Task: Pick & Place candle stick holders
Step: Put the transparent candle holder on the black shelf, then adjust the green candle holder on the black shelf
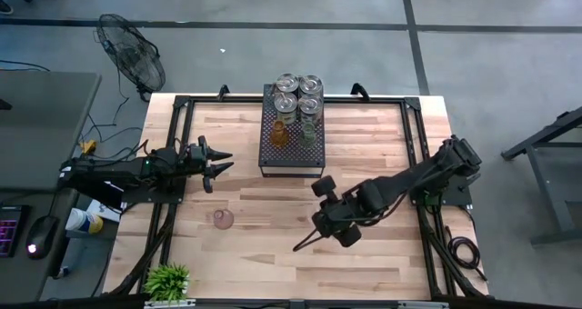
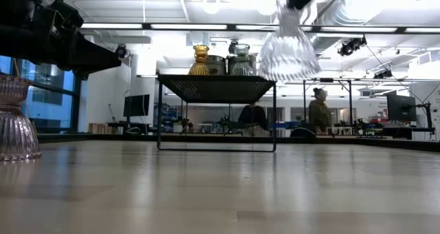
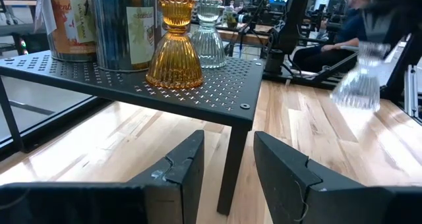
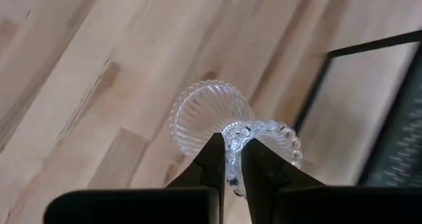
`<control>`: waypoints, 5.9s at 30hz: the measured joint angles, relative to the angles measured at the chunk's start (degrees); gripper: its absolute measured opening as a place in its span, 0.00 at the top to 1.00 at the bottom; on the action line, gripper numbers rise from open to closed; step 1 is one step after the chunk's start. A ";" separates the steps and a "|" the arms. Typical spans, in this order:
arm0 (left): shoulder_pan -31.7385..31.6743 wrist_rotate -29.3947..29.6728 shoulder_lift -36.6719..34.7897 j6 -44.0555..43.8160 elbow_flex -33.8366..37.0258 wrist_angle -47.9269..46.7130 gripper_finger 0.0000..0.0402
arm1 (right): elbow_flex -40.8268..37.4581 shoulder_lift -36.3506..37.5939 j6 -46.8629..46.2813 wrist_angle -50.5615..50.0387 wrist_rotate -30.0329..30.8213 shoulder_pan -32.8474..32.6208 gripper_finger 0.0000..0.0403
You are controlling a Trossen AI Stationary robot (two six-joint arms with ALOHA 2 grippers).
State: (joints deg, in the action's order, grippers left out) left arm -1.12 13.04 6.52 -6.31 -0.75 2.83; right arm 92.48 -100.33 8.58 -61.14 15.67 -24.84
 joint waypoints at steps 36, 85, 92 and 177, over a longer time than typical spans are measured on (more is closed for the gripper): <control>0.01 0.00 0.00 0.00 0.00 0.01 0.68 | 11.70 -0.85 31.33 4.69 -6.81 26.41 0.95; 0.00 -0.44 0.00 -0.02 0.00 0.00 0.68 | 11.73 -4.76 33.46 4.65 -8.25 30.86 0.92; 0.00 -0.44 0.00 0.00 0.00 0.00 0.68 | 11.73 -4.76 33.46 4.93 -8.30 30.86 0.85; -0.01 -0.52 -0.02 0.00 0.00 -0.01 0.68 | -33.82 19.15 -11.32 39.71 13.09 27.41 1.00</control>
State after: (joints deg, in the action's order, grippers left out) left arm -1.13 12.51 6.50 -6.31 -0.75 2.82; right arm 58.66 -81.18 -2.74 -21.43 28.76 2.58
